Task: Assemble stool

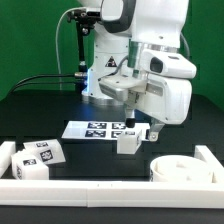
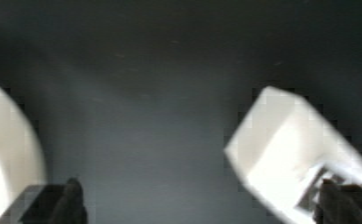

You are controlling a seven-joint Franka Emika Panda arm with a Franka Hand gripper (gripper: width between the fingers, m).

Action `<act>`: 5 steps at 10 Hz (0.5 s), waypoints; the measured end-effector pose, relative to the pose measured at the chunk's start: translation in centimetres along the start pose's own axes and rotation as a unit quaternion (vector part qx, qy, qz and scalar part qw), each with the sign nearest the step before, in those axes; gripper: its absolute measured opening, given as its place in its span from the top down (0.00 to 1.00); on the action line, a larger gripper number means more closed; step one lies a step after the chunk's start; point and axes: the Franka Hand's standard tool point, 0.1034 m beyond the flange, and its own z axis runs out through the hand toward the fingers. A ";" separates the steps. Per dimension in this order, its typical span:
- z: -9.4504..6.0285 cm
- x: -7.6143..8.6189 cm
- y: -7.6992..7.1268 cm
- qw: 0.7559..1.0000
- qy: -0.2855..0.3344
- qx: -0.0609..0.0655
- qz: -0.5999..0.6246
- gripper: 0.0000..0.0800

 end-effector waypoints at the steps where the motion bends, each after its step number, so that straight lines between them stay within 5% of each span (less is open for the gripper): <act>1: 0.1 0.2 -0.2 1.000 0.001 0.004 0.024 0.19; 5: 0.1 0.3 -0.1 0.986 0.007 0.008 0.167 0.19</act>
Offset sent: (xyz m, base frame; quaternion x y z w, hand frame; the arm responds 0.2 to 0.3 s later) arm 0.0000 0.0000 0.0000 0.0000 0.0000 0.1938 0.9810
